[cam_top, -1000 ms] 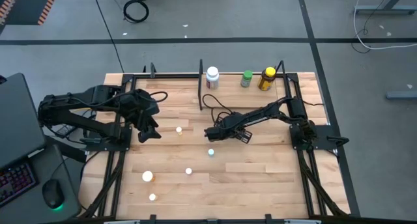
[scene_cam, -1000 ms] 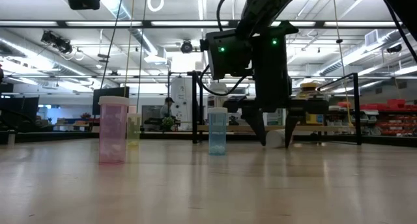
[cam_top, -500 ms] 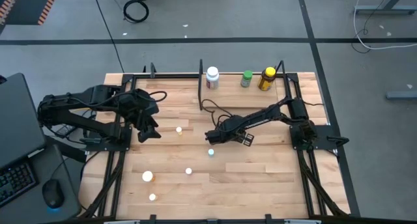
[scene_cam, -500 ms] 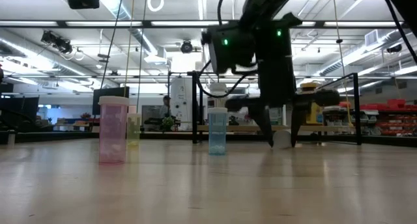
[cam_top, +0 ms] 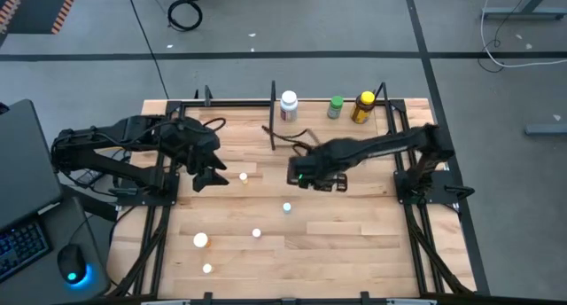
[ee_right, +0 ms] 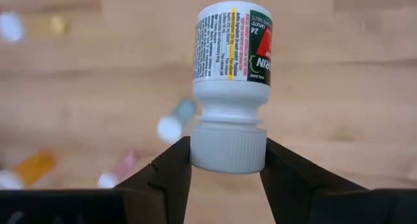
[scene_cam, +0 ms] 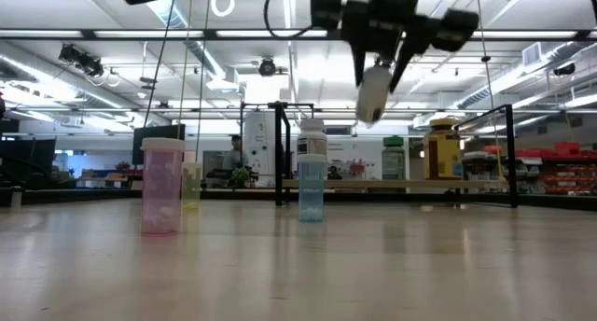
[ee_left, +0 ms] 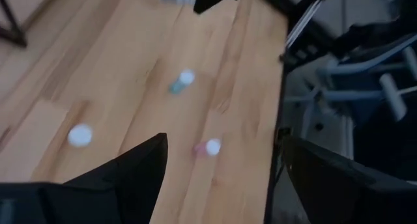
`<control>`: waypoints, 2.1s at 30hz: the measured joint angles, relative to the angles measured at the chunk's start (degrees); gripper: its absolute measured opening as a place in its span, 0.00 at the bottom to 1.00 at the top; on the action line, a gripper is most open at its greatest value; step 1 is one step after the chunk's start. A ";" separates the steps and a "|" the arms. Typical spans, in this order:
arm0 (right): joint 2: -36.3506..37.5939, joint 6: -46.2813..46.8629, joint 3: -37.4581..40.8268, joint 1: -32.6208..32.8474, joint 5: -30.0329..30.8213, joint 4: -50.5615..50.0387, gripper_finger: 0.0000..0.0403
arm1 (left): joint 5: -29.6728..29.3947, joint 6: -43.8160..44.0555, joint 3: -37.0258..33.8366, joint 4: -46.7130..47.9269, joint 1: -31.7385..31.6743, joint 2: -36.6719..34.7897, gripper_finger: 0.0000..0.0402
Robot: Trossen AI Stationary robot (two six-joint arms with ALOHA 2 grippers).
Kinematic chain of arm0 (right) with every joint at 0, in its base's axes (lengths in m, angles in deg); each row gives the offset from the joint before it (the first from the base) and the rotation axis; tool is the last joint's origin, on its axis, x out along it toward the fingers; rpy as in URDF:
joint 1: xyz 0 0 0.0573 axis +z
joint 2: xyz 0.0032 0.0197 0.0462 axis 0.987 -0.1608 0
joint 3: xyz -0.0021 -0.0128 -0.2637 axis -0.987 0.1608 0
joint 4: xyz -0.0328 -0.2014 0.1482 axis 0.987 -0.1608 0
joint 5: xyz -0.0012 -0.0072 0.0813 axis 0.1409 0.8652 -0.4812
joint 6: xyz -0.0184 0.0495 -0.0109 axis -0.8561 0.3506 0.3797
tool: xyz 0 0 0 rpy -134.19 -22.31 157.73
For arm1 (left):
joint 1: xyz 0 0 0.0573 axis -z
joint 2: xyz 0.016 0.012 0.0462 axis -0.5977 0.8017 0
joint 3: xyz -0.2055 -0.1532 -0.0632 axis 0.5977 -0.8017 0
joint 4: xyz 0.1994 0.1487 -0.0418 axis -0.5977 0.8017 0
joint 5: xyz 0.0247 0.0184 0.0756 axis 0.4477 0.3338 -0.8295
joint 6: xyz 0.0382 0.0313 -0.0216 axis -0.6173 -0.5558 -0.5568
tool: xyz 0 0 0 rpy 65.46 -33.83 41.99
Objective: Pick and place medicine bottles onto shelf by color
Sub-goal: Put the small white bottle pill bottle on the shelf
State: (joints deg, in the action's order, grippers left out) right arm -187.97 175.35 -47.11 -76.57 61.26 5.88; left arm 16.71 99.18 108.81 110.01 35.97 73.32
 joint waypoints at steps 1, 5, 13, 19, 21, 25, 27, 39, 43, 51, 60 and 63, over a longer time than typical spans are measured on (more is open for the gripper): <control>1.12 -1.65 0.00 -0.99 -2.25 -0.18 0.42 | 0.00 0.05 0.00 -1.25 -0.01 0.00 0.76; 4.72 -8.12 0.02 -6.20 -9.32 -1.46 0.42 | -0.01 1.41 0.00 -4.87 0.00 0.01 0.76; 6.17 -22.67 0.04 -21.44 -22.27 -3.40 0.42 | 0.00 3.12 0.00 -7.44 0.00 0.02 0.76; 1.94 -30.73 0.11 -32.31 -28.70 -4.85 0.42 | -1.41 4.46 0.00 -8.69 -0.02 0.02 0.76; 0.08 -32.52 0.07 -34.94 -31.73 -4.87 0.42 | -2.48 5.31 0.00 -8.65 -0.09 0.02 0.76; -3.80 -37.39 0.07 -38.50 -37.94 -5.47 0.42 | -4.19 7.57 0.00 -8.67 -0.09 0.03 0.76; -5.47 -39.97 0.07 -39.68 -39.51 -6.25 0.42 | -5.01 8.27 0.00 -8.67 -0.09 0.04 0.76; -12.47 -46.65 0.06 -42.49 -39.39 -5.17 0.42 | -8.63 10.16 0.00 -8.67 -1.75 0.03 0.76; -12.67 -47.08 0.04 -43.73 -38.73 -4.39 0.42 | -8.20 8.88 0.00 -8.68 -3.50 0.04 0.76; -12.67 -46.04 0.04 -46.11 -36.37 -4.64 0.42 | -7.56 8.74 0.00 -8.68 -5.27 0.03 0.76; -12.65 -45.90 0.04 -46.29 -36.51 -5.96 0.42 | -7.43 8.89 0.00 -8.69 -5.27 0.04 0.76; -12.65 -46.04 0.04 -46.20 -35.82 -5.92 0.44 | -7.43 8.90 0.00 -8.69 -5.27 0.04 0.76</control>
State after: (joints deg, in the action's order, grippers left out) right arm -200.62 129.31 -47.07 -122.76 25.44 -0.04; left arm 9.28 108.08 108.81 101.32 30.70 73.37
